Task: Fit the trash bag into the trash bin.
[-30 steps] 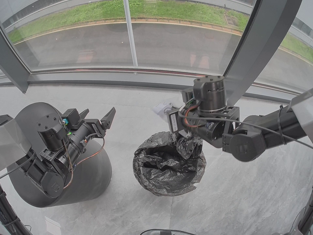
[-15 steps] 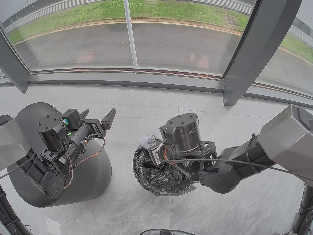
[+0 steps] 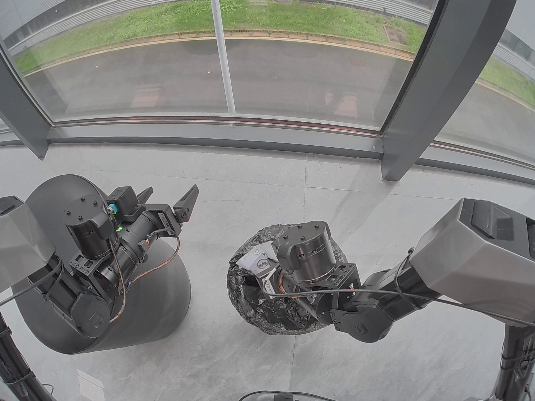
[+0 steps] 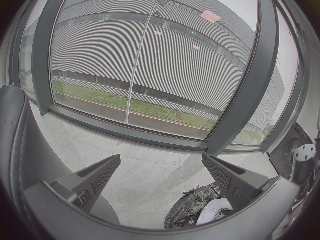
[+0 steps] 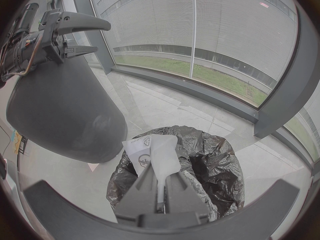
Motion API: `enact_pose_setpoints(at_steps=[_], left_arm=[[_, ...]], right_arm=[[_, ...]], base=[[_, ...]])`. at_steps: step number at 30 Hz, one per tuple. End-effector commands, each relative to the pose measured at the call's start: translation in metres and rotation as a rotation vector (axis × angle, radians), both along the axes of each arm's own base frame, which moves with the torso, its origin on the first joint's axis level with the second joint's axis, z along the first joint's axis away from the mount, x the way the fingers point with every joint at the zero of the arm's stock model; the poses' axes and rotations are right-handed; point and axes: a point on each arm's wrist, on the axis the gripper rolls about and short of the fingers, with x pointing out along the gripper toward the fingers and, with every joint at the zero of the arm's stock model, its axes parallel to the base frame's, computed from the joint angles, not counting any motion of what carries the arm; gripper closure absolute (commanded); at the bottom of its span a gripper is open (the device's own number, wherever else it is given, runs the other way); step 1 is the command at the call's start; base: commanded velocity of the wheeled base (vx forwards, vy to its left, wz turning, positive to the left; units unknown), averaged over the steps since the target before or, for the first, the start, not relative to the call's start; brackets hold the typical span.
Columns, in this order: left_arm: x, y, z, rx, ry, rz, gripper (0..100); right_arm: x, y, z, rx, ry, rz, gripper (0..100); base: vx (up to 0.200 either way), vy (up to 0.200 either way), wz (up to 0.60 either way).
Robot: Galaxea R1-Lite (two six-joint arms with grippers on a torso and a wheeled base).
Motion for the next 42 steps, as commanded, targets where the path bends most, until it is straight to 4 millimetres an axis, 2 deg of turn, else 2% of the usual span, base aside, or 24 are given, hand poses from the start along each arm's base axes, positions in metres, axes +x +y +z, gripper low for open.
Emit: enact_pose_setpoints(at_steps=[1, 6, 7, 19, 25, 29, 34, 39, 40, 42], left_arm=[[0.000, 0.000, -0.001, 0.001, 0.002, 0.001, 0], [0.000, 0.000, -0.001, 0.001, 0.002, 0.001, 0], [0.000, 0.000, -0.001, 0.001, 0.002, 0.001, 0], [0.001, 0.000, -0.002, 0.002, 0.005, 0.001, 0], [0.000, 0.000, -0.001, 0.001, 0.004, 0.001, 0], [0.001, 0.000, -0.002, 0.002, 0.005, 0.001, 0], [0.001, 0.000, -0.002, 0.002, 0.007, 0.001, 0], [0.001, 0.000, -0.002, 0.002, 0.007, 0.001, 0], [0.001, 0.000, -0.003, 0.003, 0.008, 0.001, 0], [0.002, -0.001, -0.005, 0.005, 0.014, 0.001, 0]], right_arm=[[0.003, -0.002, -0.004, -0.008, 0.006, -0.008, 100], [0.009, -0.007, -0.008, -0.015, 0.012, -0.025, 100], [0.009, -0.007, -0.008, -0.014, 0.012, -0.027, 0], [0.010, -0.004, 0.003, 0.043, -0.045, -0.023, 0], [0.005, -0.002, -0.001, 0.045, -0.030, -0.016, 0], [0.001, 0.002, -0.013, 0.053, 0.013, -0.006, 0], [0.014, 0.001, -0.037, 0.053, 0.063, -0.017, 0], [0.021, 0.001, -0.044, 0.087, 0.095, -0.011, 0], [0.026, -0.001, -0.054, 0.088, 0.117, -0.015, 0], [0.032, -0.002, -0.060, 0.086, 0.123, -0.022, 0]], base=[[0.000, 0.000, 0.00], [0.000, 0.000, 0.00], [0.000, 0.000, 0.00], [0.000, 0.000, 0.00], [0.000, 0.000, 0.00], [0.000, 0.000, 0.00], [0.000, 0.000, 0.00], [0.000, 0.000, 0.00], [0.000, 0.000, 0.00], [0.000, 0.000, 0.00]])
